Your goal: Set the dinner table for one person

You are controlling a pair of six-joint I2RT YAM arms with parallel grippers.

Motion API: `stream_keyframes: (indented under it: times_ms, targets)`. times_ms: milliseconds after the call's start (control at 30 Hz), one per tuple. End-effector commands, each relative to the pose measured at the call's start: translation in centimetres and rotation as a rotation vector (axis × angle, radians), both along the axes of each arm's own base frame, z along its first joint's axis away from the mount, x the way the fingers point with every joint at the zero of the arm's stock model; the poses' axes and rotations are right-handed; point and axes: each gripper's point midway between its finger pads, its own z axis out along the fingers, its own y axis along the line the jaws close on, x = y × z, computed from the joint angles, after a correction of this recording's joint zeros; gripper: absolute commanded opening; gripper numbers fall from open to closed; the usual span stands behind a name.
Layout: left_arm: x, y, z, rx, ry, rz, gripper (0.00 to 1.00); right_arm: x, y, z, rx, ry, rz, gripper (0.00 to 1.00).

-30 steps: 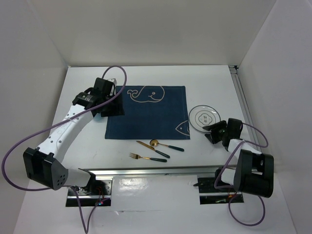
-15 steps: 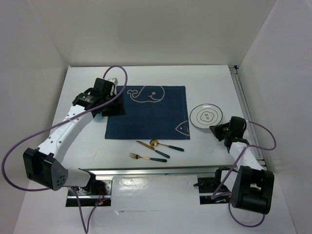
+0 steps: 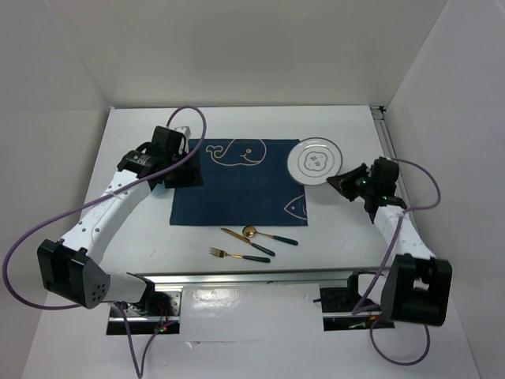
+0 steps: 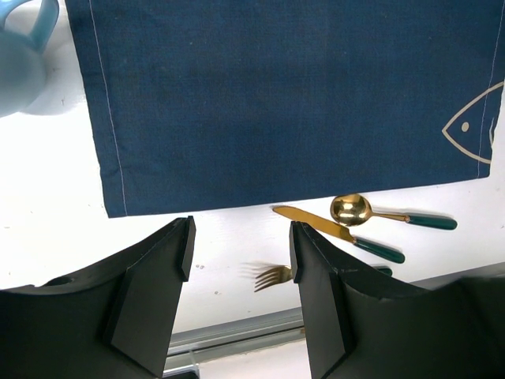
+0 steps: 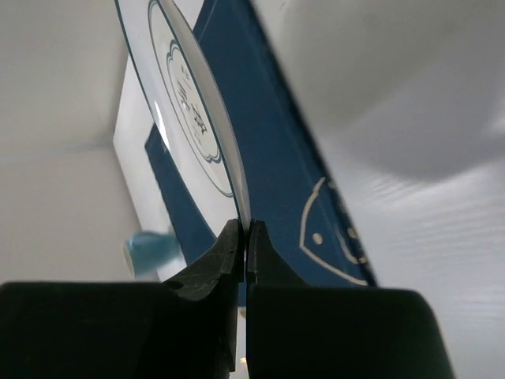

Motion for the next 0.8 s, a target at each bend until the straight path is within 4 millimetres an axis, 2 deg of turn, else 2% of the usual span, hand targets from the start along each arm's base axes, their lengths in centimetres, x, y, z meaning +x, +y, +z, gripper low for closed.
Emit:
stream_keyframes:
  times_ms: [0,33,67,100,133,167,200,233,267,300,333,367,433,467,500,567,733,767]
  targets:
    - [0.1,0.4,1.3,-0.011,-0.044,0.036,0.68,2.6,5.4,3.8,0.041,-0.129,0.243,0.0]
    - [0.1,0.6,1.6,-0.005,-0.059,0.044,0.68,2.6,8.1,3.8,0.052,-0.125,0.325,0.0]
    - [0.1,0.6,1.6,-0.005,-0.059,0.044,0.68,3.3,9.6,2.6,0.065,-0.093,0.369,0.0]
    - [-0.1,0.9,1.4,0.001,-0.047,0.059,0.68,4.3,10.7,3.4,0.056,-0.113,0.404,0.0]
    - [-0.4,1.0,1.6,0.001,-0.048,0.059,0.69,4.1,13.0,3.2,0.065,-0.101,0.469,0.0]
    - [-0.5,1.0,1.9,-0.002,-0.057,0.06,0.69,4.8,14.1,2.0,0.069,-0.079,0.494,0.0]
    - [-0.5,1.0,1.9,-0.002,-0.057,0.06,0.69,5.5,15.1,2.7,0.067,-0.099,0.517,0.0]
    - [-0.9,1.2,1.8,0.0,-0.05,0.06,0.69,5.3,16.7,2.4,0.07,-0.097,0.555,0.0]
    - [-1.0,1.2,2.1,-0.003,-0.058,0.06,0.69,5.6,17.5,0.9,0.081,-0.051,0.566,0.0]
    - [-1.0,1.2,2.1,-0.003,-0.058,0.06,0.69,6.4,18.2,1.3,0.081,-0.069,0.577,0.0]
    - [-1.1,1.2,2.4,-0.007,-0.068,0.06,0.69,6.3,19.4,1.0,0.095,-0.064,0.606,0.0]
    - [-1.2,1.3,2.0,-0.003,-0.06,0.06,0.69,6.8,20.1,-0.3,0.107,-0.039,0.61,0.0]
    - [-1.5,1.4,2.2,-0.003,-0.06,0.06,0.69,7.0,21.5,-0.7,0.147,-0.018,0.665,0.0]
    - [-1.4,1.6,2.2,-0.003,-0.06,0.069,0.69,7.1,22.2,-2.7,0.159,0.031,0.685,0.0]
    - [-1.6,1.7,2.0,0.001,-0.05,0.069,0.69,7.8,22.4,-2.8,0.16,0.045,0.684,0.0]
    - [-1.6,1.7,2.0,0.001,-0.05,0.069,0.69,7.2,24.0,-4.8,0.161,0.103,0.714,0.0]
    - [-1.8,1.8,1.9,0.001,-0.05,0.069,0.72,7.3,24.5,-7.4,0.127,0.188,0.686,0.0]
    - [-1.8,1.8,2.0,0.001,-0.05,0.069,0.72,7.0,24.5,-7.9,0.102,0.2,0.681,0.09]
